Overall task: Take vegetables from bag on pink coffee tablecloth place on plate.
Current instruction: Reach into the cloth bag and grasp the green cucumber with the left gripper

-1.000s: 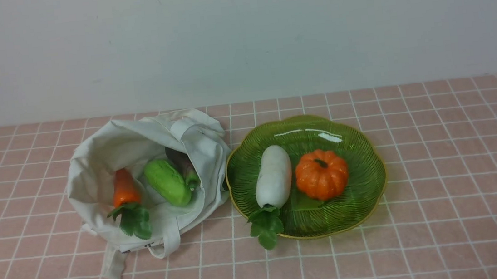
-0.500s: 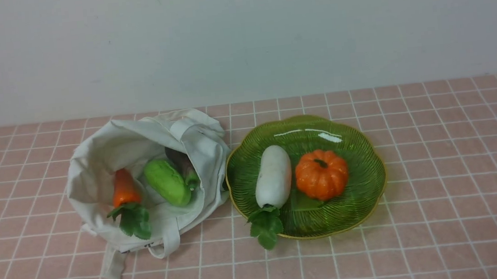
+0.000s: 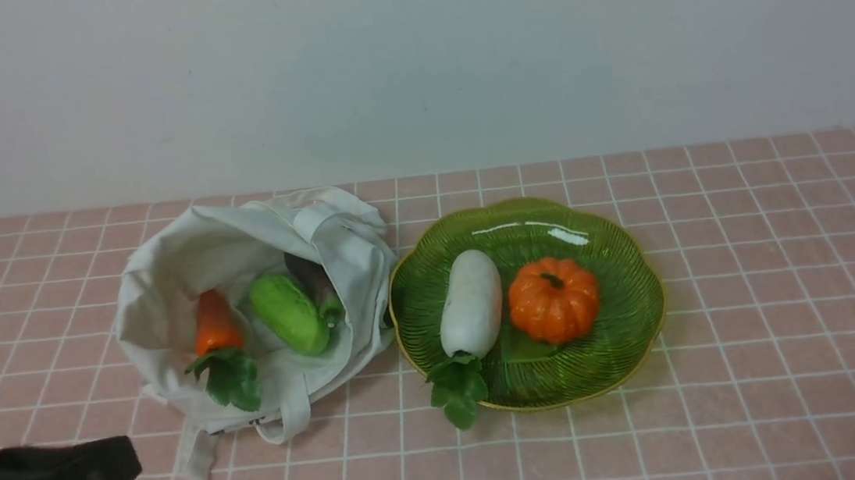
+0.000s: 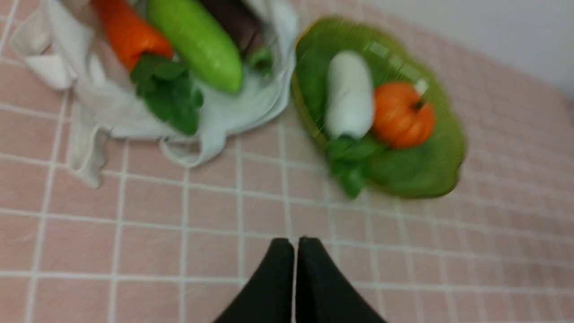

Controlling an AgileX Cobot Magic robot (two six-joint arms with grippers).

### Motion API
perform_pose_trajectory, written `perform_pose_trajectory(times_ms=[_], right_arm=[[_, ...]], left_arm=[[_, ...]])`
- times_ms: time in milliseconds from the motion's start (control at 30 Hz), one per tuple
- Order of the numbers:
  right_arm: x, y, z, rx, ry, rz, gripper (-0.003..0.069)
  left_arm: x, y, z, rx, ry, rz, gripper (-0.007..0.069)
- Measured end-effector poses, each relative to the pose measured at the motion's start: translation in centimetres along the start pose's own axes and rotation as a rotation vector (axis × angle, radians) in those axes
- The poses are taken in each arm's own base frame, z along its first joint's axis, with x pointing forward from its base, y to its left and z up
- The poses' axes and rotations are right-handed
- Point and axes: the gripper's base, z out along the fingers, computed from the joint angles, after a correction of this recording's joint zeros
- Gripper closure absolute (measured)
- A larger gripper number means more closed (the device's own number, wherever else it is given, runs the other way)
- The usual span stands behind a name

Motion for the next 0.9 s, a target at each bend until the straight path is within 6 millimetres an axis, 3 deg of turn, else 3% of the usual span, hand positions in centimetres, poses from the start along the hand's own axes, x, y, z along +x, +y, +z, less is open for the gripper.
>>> perform_pose_trajectory(times_ms=[33,67,133,200,267,533,667,900], right_arm=[[0.0,0.0,0.0,0.0,0.0,0.0,0.0673],[0.0,0.0,0.0,0.0,0.0,0.0,0.0673],[0.0,0.0,0.0,0.0,0.0,0.0,0.0673],[0.0,0.0,0.0,0.0,0.0,0.0,0.0673],[0.0,0.0,0.0,0.0,0.0,0.0,0.0673],[0.0,0.0,0.0,0.0,0.0,0.0,0.0673],[0.0,0.0,0.0,0.0,0.0,0.0,0.0673],[0.0,0.0,0.0,0.0,0.0,0.0,0.0673]], left_arm=[[-0.5,-0.1,0.4,-0.01,0.024,0.002,0.0628],[-2.7,-0.2,2.4,-0.06,0.111,0.036,0.0615],[-3.6,-0.3,3.3,-0.074,0.145,0.047,0.0602],[-6.1,-0.6,6.8,-0.101,0.253,0.065,0.055],[-7.1,-0.9,9.2,-0.105,0.319,0.085,0.0496],[-7.7,-2.3,17.3,-0.101,0.467,0.148,0.0277],[-8.1,-1.6,19.7,-0.118,0.41,0.14,0.0215],[-9.1,-1.6,22.0,-0.094,0.233,0.084,0.0165]])
